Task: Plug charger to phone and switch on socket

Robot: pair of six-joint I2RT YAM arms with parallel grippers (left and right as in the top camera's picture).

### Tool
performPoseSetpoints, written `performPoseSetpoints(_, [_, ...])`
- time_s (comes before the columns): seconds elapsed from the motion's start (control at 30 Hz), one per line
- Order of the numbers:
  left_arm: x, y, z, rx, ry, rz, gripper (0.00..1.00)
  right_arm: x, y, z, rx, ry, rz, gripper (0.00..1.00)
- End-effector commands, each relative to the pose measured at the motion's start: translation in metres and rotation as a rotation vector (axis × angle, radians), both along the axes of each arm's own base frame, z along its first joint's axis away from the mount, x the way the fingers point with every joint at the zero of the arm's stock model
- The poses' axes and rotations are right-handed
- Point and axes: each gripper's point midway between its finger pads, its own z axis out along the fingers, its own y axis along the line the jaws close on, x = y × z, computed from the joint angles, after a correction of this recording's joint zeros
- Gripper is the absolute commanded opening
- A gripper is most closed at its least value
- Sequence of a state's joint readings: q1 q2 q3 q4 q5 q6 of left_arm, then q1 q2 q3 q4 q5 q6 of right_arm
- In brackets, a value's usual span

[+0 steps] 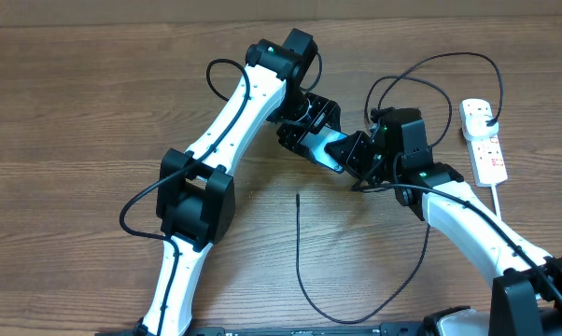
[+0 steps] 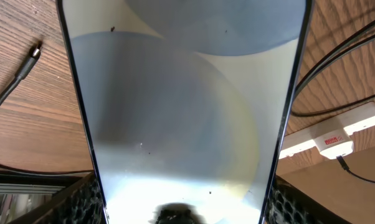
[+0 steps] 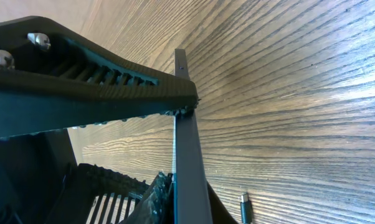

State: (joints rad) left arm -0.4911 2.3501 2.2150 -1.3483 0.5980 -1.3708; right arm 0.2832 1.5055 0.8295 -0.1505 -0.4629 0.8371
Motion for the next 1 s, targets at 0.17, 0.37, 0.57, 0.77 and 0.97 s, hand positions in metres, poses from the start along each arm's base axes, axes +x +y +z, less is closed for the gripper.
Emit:
performPoseSetpoints(0.17, [0.0019,-0.0079,0.0121,-0.030,-0.010,0.011,0.05,0.0039,0.0002,0.0044,-0.010,-0.019,-0.006,0.09])
performPoseSetpoints(0.37, [0.0020,-0.0079,0.0121,-0.030,-0.011,0.011,0.04,0.0040,0.0002,0.0045,-0.010,-0.019,-0.006,0.08])
performPoseSetpoints(0.57, [0.0021,-0.0077,0.0120,-0.030,-0.011,0.011,0.13,0.0052,-0.0013,0.0040,-0.018,-0.022,-0.014,0.05])
performPoseSetpoints(0.77, [0.0030,-0.0065,0.0111,-0.022,-0.018,0.010,0.65,0.0065,-0.0016,0.0051,-0.014,-0.026,-0.018,0.04])
performPoseSetpoints(0.97, [0.0036,-0.0055,0.0102,-0.014,-0.022,0.010,0.98,0.0065,-0.0016,0.0052,-0.014,-0.026,-0.018,0.04])
